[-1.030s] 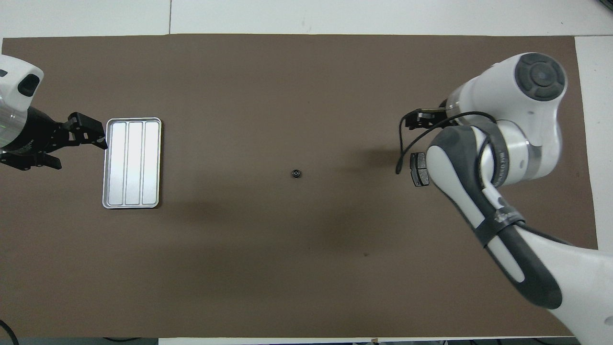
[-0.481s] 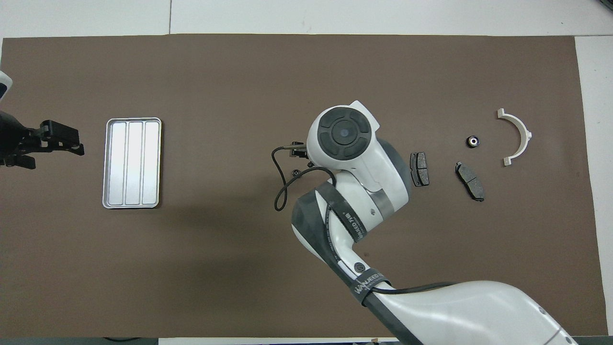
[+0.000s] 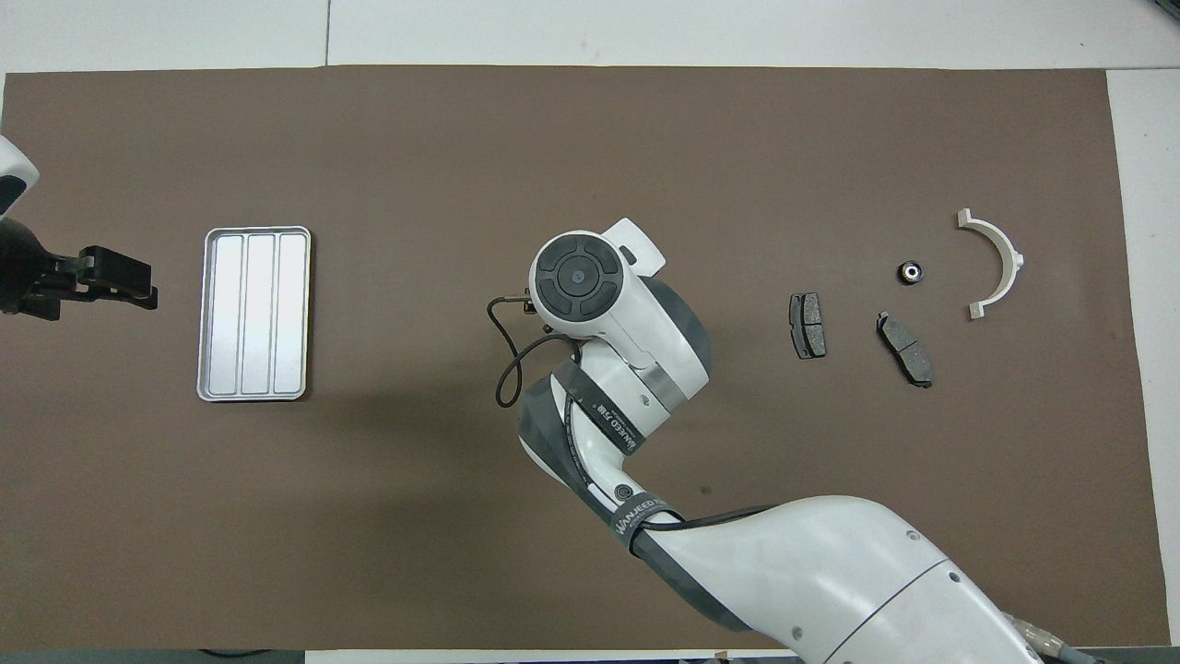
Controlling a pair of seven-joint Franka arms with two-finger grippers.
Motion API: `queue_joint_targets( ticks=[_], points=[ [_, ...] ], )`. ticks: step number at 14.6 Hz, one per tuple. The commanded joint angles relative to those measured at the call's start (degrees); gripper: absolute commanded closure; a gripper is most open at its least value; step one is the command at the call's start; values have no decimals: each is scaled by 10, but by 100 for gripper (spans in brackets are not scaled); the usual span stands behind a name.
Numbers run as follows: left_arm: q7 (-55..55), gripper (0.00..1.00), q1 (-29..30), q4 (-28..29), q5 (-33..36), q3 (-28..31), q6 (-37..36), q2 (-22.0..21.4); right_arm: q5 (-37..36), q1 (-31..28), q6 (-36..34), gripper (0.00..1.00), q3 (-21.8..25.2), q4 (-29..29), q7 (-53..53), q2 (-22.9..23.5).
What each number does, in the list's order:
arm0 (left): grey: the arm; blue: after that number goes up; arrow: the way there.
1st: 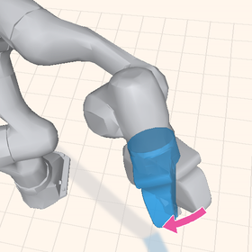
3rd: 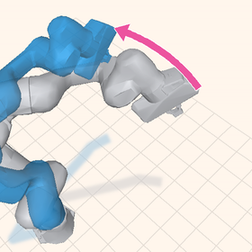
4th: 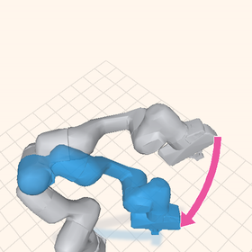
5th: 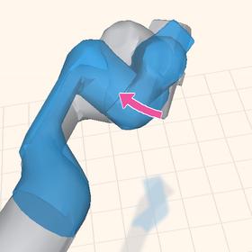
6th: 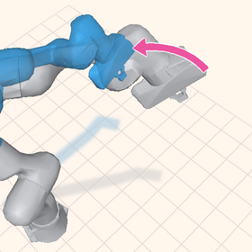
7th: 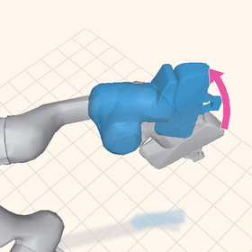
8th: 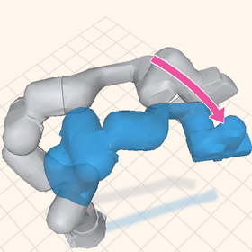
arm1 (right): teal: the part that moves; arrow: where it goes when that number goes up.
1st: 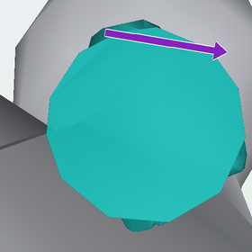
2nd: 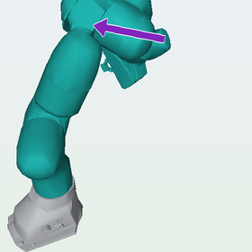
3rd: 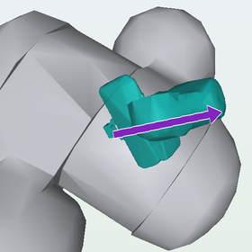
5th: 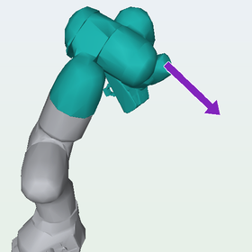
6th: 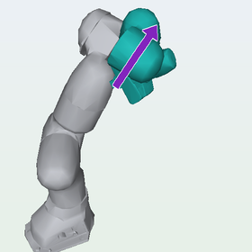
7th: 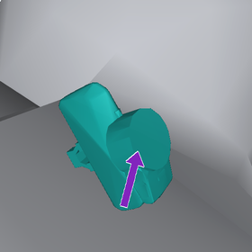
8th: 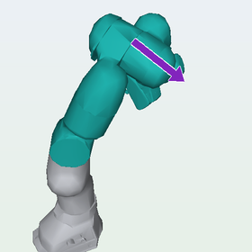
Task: Place bearing gear from tray to pile
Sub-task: 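Move the right gripper over the gear at the table center, then lower the right gripper and grasp the center gear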
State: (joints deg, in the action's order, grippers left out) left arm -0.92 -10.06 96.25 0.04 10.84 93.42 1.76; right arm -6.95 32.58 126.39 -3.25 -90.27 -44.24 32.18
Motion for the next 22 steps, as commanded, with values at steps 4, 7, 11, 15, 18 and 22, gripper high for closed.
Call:
queue_joint_targets(
  ticks=[4, 7, 11, 15, 18, 22],
  points=[
    [14, 0, 12, 16, 11, -10, 12, -18, -11, 13, 12, 1, 0, 26, -25, 28],
    [13, 0, 12, 24, 9, -10, 23, -16, -9, 11, 13, 2, -1, 22, -24, 26],
    [9, 0, 13, 23, 7, -11, 30, -14, -3, 7, 14, 3, -2, 11, -18, 26],
    [7, 0, 14, 21, 4, -11, 31, -7, -1, 7, 12, 4, -4, -1, -16, 23],
    [7, 0, 14, 6, 3, -32, 28, 3, 1, 6, 12, 5, -15, -1, -16, 23],
    [7, 0, 20, -4, 5, -57, 14, 4, 11, 8, 13, 7, -16, -2, -16, 22]
  ],
)
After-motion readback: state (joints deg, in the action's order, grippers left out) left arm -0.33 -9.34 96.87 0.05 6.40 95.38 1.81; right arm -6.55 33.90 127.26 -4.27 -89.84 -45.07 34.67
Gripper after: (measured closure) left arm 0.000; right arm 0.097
